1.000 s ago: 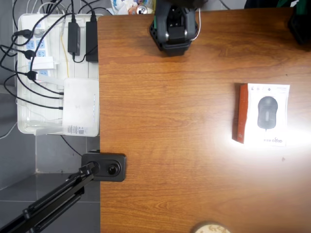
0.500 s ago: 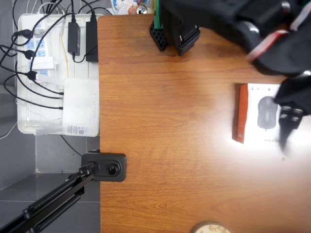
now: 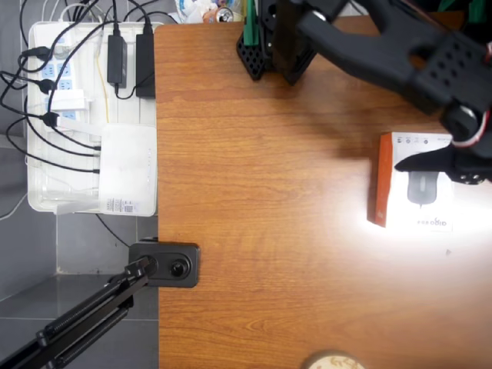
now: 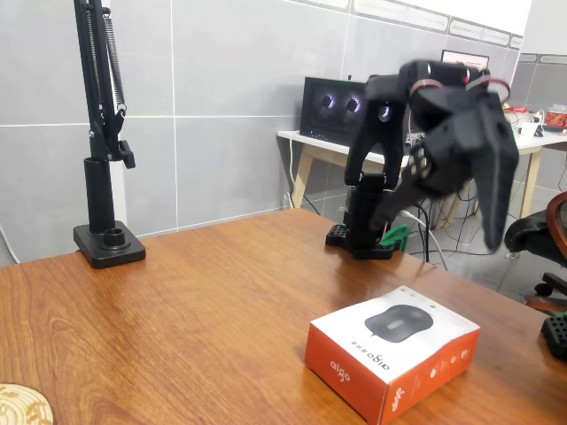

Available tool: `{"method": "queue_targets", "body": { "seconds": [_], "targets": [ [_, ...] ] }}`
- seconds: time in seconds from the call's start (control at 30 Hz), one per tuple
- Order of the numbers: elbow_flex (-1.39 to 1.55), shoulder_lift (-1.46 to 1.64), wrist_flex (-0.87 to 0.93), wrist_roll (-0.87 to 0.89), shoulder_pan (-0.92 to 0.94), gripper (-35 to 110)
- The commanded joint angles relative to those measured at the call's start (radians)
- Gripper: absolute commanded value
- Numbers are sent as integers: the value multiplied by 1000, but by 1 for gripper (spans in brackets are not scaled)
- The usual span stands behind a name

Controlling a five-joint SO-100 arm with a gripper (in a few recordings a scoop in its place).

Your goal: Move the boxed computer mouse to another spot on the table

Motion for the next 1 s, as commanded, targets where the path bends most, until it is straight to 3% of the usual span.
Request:
{"method": "queue_targets", "body": {
  "seconds": [0.0, 0.7, 0.77, 0.8, 0.87, 0.9, 0.97],
  "targets": [
    [-60, -95, -25, -23, -14, 104],
    [87, -296, -38, -110, 0, 101],
    [89, -305, -5, -107, 2, 85],
    [89, -302, 17, -95, 8, 68],
    [83, -273, 104, -98, 28, 11],
    [91, -244, 115, -124, 40, 0],
    [67, -209, 80, -115, 52, 0]
  ]
}}
